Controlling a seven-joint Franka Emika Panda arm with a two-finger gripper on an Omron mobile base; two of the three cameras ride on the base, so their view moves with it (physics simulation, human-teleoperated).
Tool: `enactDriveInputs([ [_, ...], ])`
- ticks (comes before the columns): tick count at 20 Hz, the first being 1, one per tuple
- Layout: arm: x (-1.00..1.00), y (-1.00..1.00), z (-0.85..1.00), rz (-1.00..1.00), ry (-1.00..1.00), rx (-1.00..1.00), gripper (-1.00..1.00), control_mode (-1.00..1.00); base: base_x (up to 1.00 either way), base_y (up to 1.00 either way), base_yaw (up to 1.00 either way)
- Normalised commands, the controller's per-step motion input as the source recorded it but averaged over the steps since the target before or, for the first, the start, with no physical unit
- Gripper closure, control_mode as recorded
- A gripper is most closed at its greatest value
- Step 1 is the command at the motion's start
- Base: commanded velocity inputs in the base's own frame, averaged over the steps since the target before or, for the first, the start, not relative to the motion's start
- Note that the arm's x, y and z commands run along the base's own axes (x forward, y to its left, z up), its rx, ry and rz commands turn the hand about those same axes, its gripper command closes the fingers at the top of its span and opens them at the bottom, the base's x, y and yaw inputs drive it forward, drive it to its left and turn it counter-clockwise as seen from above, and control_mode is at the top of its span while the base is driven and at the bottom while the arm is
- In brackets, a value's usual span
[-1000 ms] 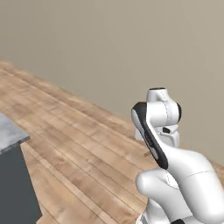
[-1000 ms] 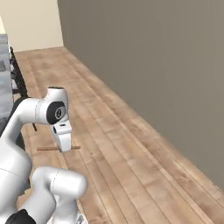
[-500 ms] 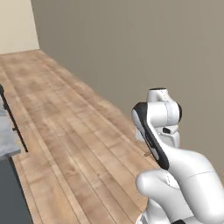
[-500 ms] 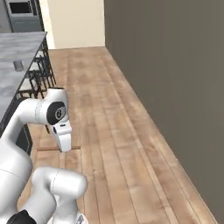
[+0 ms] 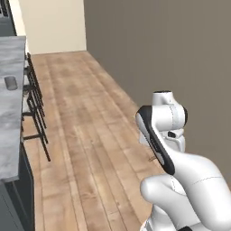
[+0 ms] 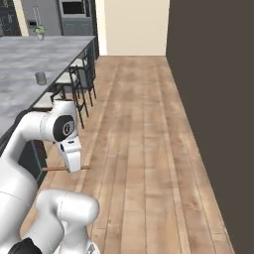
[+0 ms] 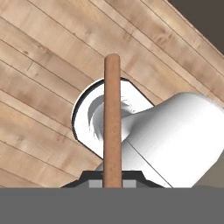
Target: Take a straw from the drawer in front and place it inside the glass cup on the dining counter.
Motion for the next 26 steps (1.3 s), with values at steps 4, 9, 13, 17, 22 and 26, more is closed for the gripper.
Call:
enactDriveInputs([
  [4,0.00,0.00,0.00,0.00,0.00,0.00,1.00,1.00,1.00,-0.29,0.39],
  [9,0.00,0.00,0.00,0.00,0.00,0.00,1.00,1.00,1.00,-0.39,0.43],
  [13,0.00,0.00,0.00,0.00,0.00,0.00,1.00,1.00,1.00,-0.53,0.43],
  [17,0.00,0.00,0.00,0.00,0.00,0.00,1.00,1.00,1.00,-0.64,0.35],
  [22,0.00,0.00,0.00,0.00,0.00,0.00,1.00,1.00,0.93,-0.74,0.24],
  [26,0.00,0.00,0.00,0.00,0.00,0.00,1.00,1.00,0.86,-0.77,0.23],
])
